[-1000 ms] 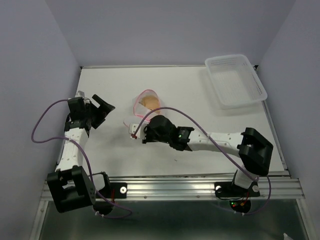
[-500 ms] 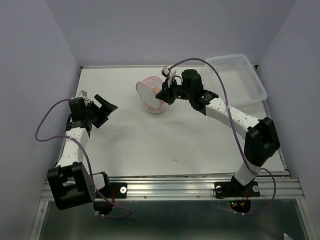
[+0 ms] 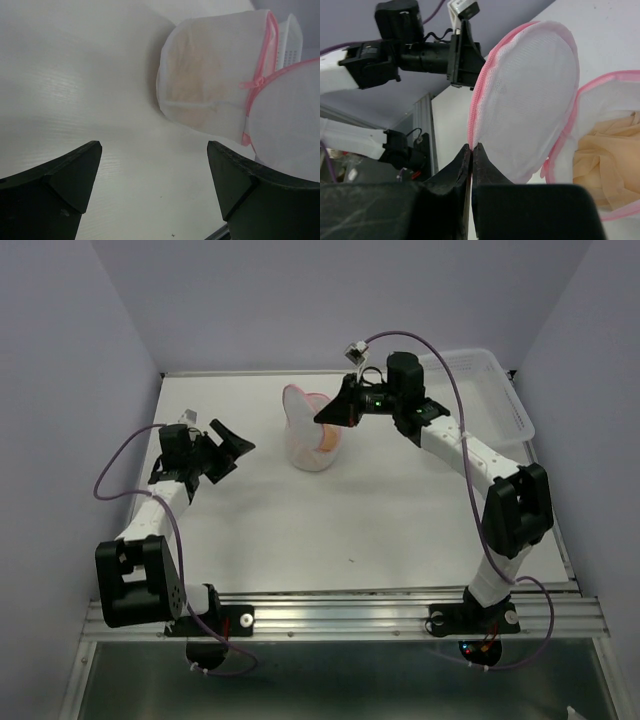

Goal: Place the bra in the laundry bag and zip it closed

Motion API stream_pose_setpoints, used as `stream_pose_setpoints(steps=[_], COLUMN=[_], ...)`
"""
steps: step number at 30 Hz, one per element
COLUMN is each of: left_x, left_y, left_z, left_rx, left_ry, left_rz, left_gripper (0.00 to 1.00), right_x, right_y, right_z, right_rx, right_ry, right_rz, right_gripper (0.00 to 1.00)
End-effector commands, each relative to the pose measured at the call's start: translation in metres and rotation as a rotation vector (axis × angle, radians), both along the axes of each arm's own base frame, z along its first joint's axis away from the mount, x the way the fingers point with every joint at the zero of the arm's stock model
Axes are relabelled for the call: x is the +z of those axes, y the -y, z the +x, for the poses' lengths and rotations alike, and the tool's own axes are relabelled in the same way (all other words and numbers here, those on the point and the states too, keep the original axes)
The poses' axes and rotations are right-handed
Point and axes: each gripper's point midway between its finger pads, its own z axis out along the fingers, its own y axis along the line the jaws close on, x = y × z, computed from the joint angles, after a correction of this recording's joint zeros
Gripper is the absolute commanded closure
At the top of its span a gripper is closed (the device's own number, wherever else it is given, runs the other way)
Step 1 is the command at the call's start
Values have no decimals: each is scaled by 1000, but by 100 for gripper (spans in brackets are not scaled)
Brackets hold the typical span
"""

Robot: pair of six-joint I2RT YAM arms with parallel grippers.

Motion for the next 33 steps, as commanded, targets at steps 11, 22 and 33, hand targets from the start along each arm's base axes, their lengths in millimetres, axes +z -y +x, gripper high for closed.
stream_pose_setpoints(steps=[11, 22, 33], left_x=[74, 68, 59], left_y=[13, 100, 142], left_z=[110, 77, 49], left_rx=[-128, -594, -776], left_ry=[158, 345, 436], left_rz=[102, 267, 477], left_gripper=[1, 1, 1], right_x=[10, 6, 3], right_y=[33, 56, 62], right_z=[-80, -107, -112], right_rx=[423, 484, 483], right_ry=[40, 26, 26], right_rz=[95, 105, 106], right_gripper=[99, 99, 99])
